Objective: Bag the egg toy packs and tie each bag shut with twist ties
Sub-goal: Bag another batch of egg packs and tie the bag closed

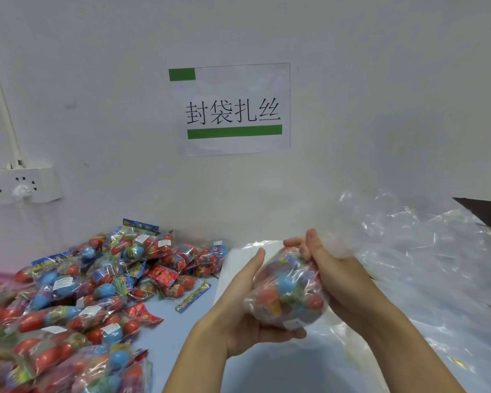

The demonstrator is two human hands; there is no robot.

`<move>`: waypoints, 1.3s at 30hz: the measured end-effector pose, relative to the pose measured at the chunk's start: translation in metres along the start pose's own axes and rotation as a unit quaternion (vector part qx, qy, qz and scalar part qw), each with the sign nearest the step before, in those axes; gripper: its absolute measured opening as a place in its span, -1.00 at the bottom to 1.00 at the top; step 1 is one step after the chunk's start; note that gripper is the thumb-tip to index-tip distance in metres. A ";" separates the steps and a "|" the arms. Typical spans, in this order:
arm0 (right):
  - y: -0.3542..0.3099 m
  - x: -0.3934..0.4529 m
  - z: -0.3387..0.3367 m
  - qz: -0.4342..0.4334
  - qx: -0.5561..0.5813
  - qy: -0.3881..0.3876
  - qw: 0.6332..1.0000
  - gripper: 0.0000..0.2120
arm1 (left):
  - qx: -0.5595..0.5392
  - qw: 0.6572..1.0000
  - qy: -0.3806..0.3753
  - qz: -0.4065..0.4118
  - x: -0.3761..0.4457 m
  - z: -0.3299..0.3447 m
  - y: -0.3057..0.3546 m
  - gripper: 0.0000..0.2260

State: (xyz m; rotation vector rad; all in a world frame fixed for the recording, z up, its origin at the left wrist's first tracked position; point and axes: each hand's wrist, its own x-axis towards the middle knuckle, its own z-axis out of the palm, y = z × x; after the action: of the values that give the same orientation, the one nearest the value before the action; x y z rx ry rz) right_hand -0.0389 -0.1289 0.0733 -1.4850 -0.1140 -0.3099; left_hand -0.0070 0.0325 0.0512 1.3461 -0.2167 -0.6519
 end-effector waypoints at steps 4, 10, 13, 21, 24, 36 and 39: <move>0.000 0.008 -0.008 0.075 0.110 0.132 0.982 -0.55 | 0.069 0.994 0.071 0.053 0.007 0.005 -0.002 -0.41; 0.008 0.014 -0.010 0.145 0.228 0.217 0.938 -0.59 | 0.293 0.931 0.018 0.216 0.008 0.010 -0.016 -0.05; 0.011 0.015 -0.004 0.174 0.256 0.201 0.929 -0.61 | 0.251 0.920 0.005 0.301 0.012 0.012 -0.019 -0.05; 0.008 0.015 0.009 0.122 0.087 0.163 0.975 -0.60 | 0.179 0.901 0.123 0.376 0.007 0.006 -0.007 -0.50; 0.006 0.012 0.010 0.075 0.004 0.156 0.985 -0.53 | 0.150 0.909 0.131 0.367 0.008 0.006 -0.007 -0.52; -0.002 -0.004 0.015 0.010 -0.085 0.043 0.995 -0.65 | 0.040 0.987 0.118 0.103 0.008 0.005 0.000 -0.27; -0.003 -0.007 0.008 -0.020 -0.072 -0.064 0.995 -0.76 | 0.023 0.995 0.081 0.049 0.005 0.002 -0.001 -0.36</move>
State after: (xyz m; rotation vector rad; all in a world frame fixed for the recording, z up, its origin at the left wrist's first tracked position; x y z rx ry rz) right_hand -0.0452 -0.1205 0.0756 -1.6473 -0.2271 -0.2591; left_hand -0.0045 0.0283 0.0500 1.4172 -0.1654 -0.4551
